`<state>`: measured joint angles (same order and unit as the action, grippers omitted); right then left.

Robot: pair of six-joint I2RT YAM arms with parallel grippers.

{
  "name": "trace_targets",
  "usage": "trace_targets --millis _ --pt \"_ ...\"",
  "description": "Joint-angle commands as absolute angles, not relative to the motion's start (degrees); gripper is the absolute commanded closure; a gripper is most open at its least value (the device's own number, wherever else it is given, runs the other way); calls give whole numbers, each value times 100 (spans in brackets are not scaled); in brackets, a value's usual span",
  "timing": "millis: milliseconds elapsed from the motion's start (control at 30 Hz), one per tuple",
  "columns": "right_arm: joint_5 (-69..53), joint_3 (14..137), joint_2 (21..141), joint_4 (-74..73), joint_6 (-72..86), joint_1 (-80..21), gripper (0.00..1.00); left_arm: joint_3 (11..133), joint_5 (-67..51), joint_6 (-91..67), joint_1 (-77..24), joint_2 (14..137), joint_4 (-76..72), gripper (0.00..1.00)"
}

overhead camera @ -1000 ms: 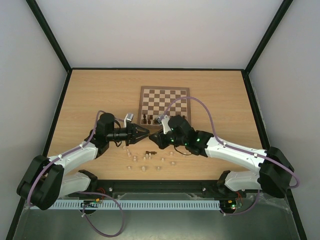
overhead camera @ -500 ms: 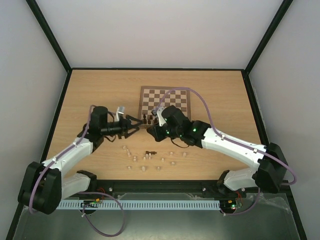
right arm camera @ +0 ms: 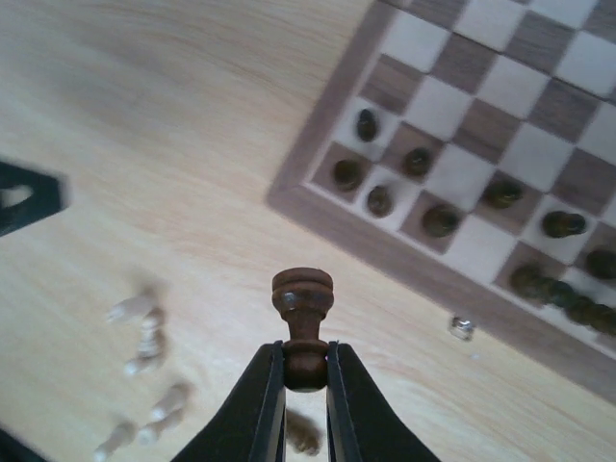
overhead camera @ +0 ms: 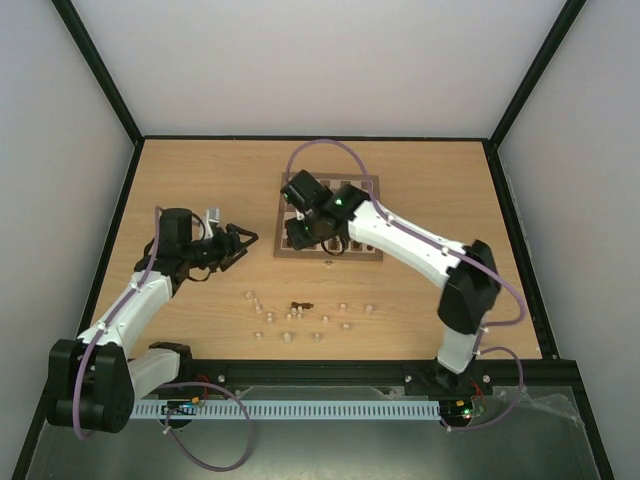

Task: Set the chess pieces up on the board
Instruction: Place the chess piece on the chessboard.

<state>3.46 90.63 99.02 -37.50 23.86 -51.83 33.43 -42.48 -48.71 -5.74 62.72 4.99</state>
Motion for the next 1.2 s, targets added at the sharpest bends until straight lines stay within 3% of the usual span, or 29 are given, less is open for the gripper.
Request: trace_targets --millis 0,300,1167 --pt "864 10208 10715 -5294 2245 -4771 95 3319 -4367 -4557 -503 6273 675 33" --pt "1249 13150 12867 -7029 2076 -4431 93 3269 -4715 -4210 -288 6345 815 33" --pt "844 12832 13784 -6920 1962 -4297 92 3094 -4974 -4003 -63 6688 611 34"
